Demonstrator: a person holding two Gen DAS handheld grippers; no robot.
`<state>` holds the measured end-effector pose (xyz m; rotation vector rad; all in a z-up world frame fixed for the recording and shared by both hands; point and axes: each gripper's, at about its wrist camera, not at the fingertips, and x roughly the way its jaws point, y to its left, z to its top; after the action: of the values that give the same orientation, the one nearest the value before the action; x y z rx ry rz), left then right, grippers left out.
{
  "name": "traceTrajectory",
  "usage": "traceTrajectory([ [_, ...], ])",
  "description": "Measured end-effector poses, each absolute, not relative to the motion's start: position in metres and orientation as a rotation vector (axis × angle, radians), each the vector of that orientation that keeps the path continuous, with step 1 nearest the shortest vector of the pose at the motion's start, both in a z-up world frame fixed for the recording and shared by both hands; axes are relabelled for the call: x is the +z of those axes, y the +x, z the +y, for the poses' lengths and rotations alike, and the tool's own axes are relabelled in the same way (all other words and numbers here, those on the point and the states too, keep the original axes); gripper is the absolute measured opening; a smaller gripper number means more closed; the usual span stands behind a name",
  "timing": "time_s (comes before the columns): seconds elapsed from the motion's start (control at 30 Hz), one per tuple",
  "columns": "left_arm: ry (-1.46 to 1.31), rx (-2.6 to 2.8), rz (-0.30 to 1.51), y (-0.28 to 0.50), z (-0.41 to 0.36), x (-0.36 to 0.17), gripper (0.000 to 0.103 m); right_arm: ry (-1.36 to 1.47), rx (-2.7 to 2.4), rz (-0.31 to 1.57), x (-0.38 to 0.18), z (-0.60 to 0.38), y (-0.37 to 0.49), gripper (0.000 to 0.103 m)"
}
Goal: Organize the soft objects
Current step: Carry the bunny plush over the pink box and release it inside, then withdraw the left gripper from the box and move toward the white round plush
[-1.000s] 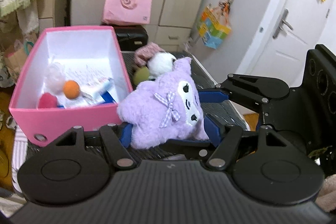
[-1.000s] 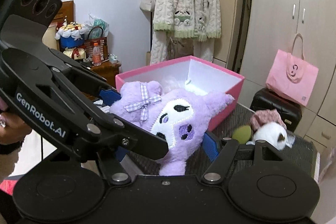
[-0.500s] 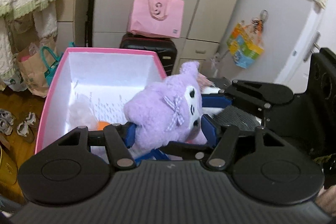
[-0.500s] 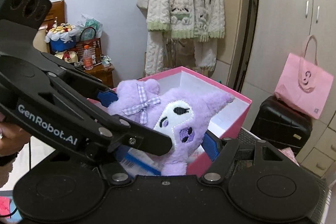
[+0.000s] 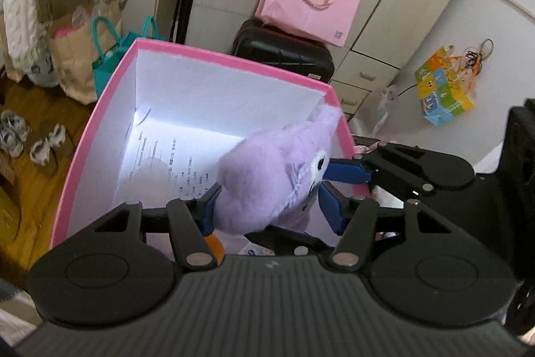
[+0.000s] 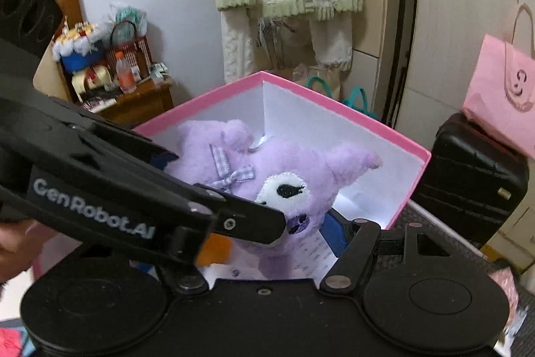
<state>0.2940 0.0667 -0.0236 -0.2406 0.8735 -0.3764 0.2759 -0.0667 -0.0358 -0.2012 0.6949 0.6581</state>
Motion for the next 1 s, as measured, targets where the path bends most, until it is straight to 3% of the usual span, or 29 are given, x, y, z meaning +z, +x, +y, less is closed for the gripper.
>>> traceTrajectory([
  [0.23, -0.220, -0.338, 0.875, 0.292, 0.070, -0.028, 0.058, -0.336, 0.604, 0.717, -0.039, -0.047, 0.278, 0.074],
  [0.57, -0.113, -0.311, 0.746, 0.249, 0.077, 0.003, 0.071, -0.399, 0.551, 0.694, -0.030, -0.045, 0.248, 0.077],
  [1.0, 0.041, -0.407, 0.670, 0.169, 0.066, 0.044, 0.071, -0.412, 0.550, 0.600, 0.007, -0.072, 0.176, 0.078],
])
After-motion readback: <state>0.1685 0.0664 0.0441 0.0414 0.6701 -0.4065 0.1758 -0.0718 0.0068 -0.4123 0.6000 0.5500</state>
